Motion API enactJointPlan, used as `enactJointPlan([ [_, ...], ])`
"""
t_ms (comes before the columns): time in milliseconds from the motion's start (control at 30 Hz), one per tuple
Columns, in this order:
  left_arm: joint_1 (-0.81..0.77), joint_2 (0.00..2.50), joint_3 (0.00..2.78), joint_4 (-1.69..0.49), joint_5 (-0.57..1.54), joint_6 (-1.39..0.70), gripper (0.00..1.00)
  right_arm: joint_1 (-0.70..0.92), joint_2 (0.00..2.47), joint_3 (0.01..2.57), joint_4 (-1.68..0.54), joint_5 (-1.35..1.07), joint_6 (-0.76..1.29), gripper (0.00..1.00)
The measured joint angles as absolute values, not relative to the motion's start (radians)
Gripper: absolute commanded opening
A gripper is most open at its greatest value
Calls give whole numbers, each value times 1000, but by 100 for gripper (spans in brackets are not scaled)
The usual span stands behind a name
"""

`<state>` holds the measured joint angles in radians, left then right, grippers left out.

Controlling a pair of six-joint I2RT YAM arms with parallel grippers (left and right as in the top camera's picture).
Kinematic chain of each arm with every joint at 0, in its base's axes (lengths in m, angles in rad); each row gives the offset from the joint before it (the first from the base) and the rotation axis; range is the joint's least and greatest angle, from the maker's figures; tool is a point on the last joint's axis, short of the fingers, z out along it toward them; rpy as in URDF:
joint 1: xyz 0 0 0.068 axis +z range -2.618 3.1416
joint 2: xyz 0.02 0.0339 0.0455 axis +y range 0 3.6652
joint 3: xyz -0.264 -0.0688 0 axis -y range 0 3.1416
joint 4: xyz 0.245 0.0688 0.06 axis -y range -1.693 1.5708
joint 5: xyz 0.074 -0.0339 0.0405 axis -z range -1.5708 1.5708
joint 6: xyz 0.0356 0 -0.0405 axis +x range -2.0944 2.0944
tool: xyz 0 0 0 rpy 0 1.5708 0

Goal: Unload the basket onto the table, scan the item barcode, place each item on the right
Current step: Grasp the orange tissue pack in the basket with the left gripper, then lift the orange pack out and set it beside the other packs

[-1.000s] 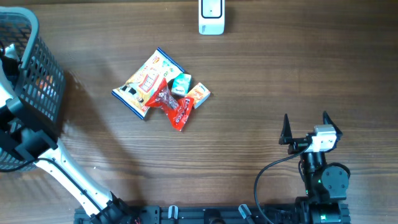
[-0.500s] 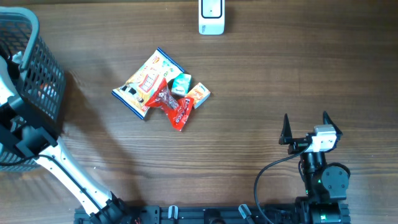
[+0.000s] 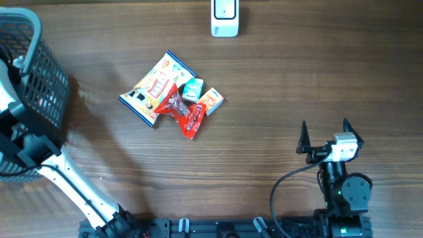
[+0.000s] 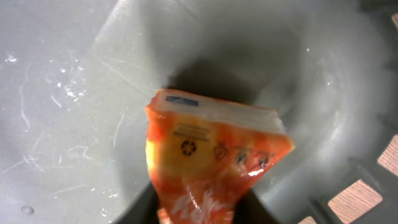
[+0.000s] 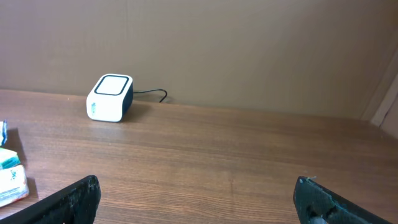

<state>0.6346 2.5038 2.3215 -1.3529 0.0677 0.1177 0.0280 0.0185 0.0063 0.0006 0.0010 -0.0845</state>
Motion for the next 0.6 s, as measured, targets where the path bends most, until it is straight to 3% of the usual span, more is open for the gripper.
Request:
enactJointPlan([
  [600,659,2407,2330,-1345,29,-56,4,28,19,6,1,1,-84,100],
])
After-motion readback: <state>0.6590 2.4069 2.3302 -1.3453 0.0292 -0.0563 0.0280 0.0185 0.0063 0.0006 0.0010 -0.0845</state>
